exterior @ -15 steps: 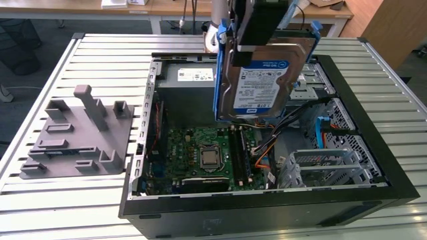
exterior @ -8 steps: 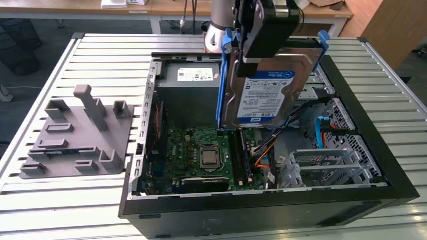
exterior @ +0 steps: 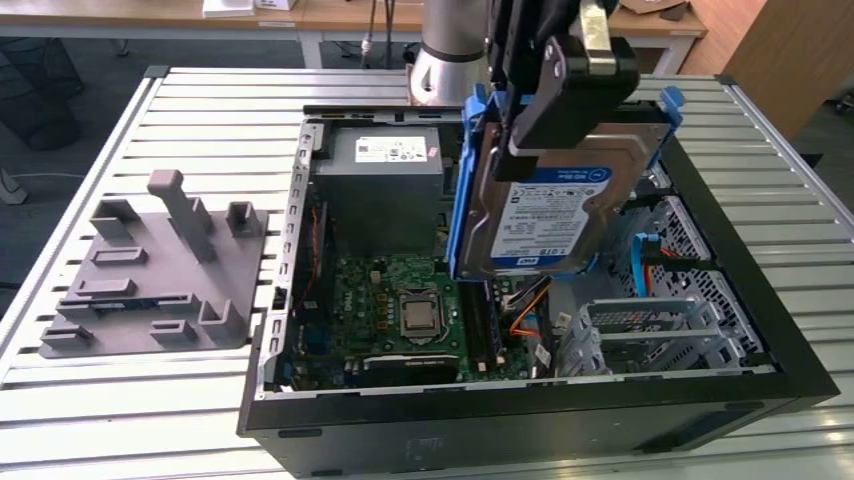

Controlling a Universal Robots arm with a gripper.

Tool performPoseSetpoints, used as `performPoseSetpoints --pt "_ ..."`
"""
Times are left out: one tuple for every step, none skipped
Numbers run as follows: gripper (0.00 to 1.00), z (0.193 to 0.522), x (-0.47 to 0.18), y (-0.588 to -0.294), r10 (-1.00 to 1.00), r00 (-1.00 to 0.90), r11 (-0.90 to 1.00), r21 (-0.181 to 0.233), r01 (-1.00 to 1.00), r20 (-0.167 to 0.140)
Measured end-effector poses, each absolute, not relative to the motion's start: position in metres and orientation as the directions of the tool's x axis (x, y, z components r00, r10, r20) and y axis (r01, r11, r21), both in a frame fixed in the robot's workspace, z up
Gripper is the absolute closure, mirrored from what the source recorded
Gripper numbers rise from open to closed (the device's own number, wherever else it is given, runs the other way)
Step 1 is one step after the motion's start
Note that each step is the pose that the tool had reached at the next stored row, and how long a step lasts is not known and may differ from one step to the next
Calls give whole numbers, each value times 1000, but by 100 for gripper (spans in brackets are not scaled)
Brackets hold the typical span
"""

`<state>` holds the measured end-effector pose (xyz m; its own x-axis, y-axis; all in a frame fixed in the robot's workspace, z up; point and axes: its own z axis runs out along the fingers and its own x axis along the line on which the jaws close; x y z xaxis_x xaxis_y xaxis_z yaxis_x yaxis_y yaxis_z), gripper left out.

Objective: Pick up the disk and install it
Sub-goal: 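Insert the disk into the insertion slot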

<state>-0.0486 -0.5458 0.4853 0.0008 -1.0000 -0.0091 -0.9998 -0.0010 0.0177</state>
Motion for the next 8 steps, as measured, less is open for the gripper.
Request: performPoseSetpoints --pt "64 485 -46 -547 -1000 1 -1 18 -1000 -9" --pt "64 484 -44 -547 -1000 1 -1 18 -1000 -9" --pt "64 484 -43 -548 -1000 1 -1 18 -1000 -9" --pt "64 484 -43 -548 -1000 1 -1 18 -1000 -9" --pt "64 484 -43 -548 -1000 1 -1 18 -1000 -9" --pt "64 484 -43 -548 -1000 1 -1 18 -1000 -9" --pt "64 484 -43 -548 -1000 1 -1 18 -1000 -9" --pt "64 484 -42 -548 -1000 1 -1 18 -1000 -9"
